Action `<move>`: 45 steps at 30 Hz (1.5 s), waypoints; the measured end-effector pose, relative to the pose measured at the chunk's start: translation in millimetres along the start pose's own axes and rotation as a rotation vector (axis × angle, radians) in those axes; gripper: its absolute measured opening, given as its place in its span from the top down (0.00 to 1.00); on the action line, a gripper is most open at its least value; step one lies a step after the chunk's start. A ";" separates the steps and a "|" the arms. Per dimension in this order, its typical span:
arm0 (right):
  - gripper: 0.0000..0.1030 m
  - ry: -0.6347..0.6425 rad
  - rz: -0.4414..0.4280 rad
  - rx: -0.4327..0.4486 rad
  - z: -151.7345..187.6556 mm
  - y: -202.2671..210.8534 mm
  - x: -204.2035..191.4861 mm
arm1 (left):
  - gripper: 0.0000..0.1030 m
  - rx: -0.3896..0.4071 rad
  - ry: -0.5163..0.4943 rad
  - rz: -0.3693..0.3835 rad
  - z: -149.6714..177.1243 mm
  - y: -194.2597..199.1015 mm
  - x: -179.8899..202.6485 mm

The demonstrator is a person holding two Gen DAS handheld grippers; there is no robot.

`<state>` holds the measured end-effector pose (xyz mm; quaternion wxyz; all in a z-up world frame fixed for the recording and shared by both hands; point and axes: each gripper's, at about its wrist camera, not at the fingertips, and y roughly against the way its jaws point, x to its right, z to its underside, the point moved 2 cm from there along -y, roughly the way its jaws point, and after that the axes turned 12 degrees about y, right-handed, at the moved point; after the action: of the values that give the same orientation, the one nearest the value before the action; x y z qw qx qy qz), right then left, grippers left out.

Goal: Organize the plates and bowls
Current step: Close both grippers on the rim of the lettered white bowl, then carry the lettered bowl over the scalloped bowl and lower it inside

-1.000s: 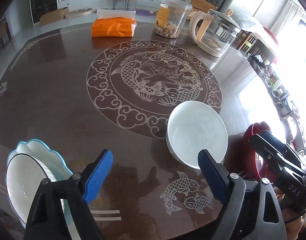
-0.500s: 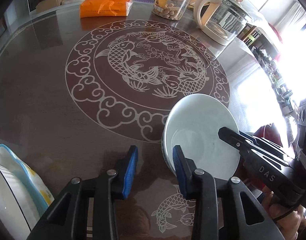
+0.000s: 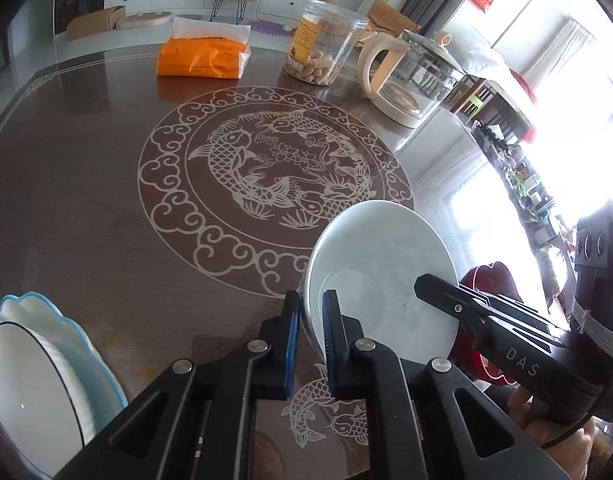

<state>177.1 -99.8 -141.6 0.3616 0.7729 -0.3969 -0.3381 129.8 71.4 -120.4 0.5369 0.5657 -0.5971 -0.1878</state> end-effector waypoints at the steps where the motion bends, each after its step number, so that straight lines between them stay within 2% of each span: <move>1: 0.90 0.009 -0.003 0.012 -2.5 6.3 -6.8 | 0.89 0.016 0.004 0.004 -0.2 10.8 -2.4; 5: 0.90 0.063 -0.027 0.057 -14.5 28.4 -42.6 | 0.89 0.091 0.018 -0.008 4.6 61.0 -19.9; 8: 0.90 0.112 -0.074 0.074 -21.7 35.9 -79.5 | 0.89 0.149 0.037 -0.043 11.3 100.2 -43.6; 12: 0.89 0.178 -0.146 0.073 -26.0 31.0 -136.2 | 0.89 0.235 0.073 -0.123 20.5 144.5 -82.2; 17: 0.89 0.252 -0.213 0.037 -24.8 7.0 -198.2 | 0.89 0.298 0.142 -0.206 30.0 171.9 -130.8; 20: 0.89 0.271 -0.238 -0.003 -20.8 -13.7 -221.2 | 0.89 0.288 0.183 -0.232 34.3 169.8 -158.0; 26: 0.89 0.306 -0.211 -0.067 -6.6 -47.9 -241.3 | 0.89 0.230 0.224 -0.249 42.9 145.3 -189.1; 35: 0.89 0.318 -0.174 -0.119 1.3 -70.9 -245.4 | 0.89 0.184 0.228 -0.263 49.1 123.8 -202.3; 45: 0.91 0.350 -0.148 -0.132 5.3 -81.5 -251.2 | 0.89 0.152 0.223 -0.272 54.5 115.3 -209.8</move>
<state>88.2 148.7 -152.6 0.4492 0.8216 -0.2471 -0.2494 -16.8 267.9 -133.6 0.5249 0.6974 -0.4647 -0.1490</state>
